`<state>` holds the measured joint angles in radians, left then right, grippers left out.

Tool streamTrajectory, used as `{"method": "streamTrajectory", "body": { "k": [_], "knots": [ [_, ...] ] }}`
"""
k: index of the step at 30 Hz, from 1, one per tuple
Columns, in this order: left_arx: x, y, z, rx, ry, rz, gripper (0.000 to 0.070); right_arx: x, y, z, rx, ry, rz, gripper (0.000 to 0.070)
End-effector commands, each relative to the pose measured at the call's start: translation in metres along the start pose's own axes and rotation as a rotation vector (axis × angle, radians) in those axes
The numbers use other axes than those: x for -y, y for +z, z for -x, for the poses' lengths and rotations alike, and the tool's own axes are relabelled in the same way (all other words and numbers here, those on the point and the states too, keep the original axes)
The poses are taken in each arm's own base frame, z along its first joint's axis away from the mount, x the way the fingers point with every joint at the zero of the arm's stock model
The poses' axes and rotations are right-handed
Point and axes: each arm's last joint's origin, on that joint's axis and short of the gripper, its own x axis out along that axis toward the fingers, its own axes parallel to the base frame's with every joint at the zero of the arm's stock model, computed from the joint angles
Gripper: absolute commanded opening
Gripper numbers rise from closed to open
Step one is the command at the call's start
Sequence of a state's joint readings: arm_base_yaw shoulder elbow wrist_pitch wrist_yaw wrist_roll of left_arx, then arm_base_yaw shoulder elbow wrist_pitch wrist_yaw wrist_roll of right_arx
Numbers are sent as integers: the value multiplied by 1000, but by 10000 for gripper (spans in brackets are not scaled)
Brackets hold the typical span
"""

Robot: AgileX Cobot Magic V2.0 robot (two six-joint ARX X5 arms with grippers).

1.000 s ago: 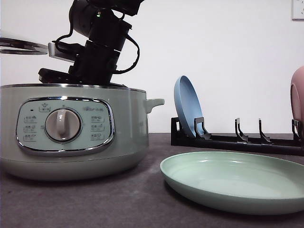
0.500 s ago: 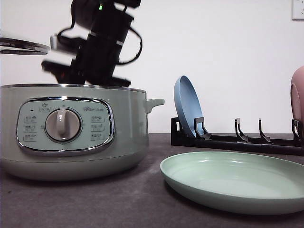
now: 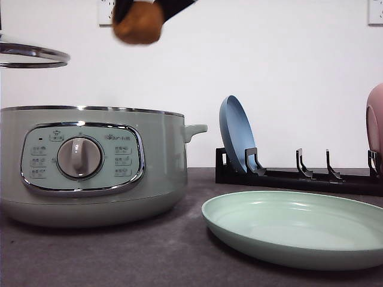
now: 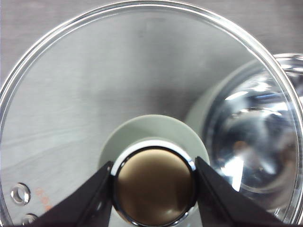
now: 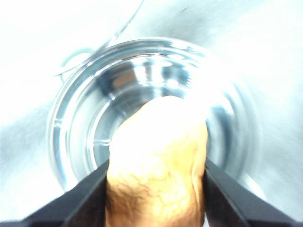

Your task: Transfer potato from steamer to green plate

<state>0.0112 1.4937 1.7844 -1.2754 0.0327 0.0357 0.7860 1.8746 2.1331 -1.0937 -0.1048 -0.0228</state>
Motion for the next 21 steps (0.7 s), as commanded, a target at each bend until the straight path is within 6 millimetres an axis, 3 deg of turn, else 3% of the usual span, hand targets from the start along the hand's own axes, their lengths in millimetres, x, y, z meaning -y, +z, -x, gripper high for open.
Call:
{"method": "streamTrajectory", "body": {
  "k": [1, 8, 21],
  "knots": [
    [1, 6, 9, 68, -3, -11, 0, 1, 0, 14, 15, -4, 10, 165],
    [12, 6, 9, 69, -36, -43, 0, 16, -34, 51, 25, -38, -32, 164],
    [52, 4, 11, 71, -137, -161, 0, 28, -153, 52, 27, -78, -111, 164]
  ]
}}
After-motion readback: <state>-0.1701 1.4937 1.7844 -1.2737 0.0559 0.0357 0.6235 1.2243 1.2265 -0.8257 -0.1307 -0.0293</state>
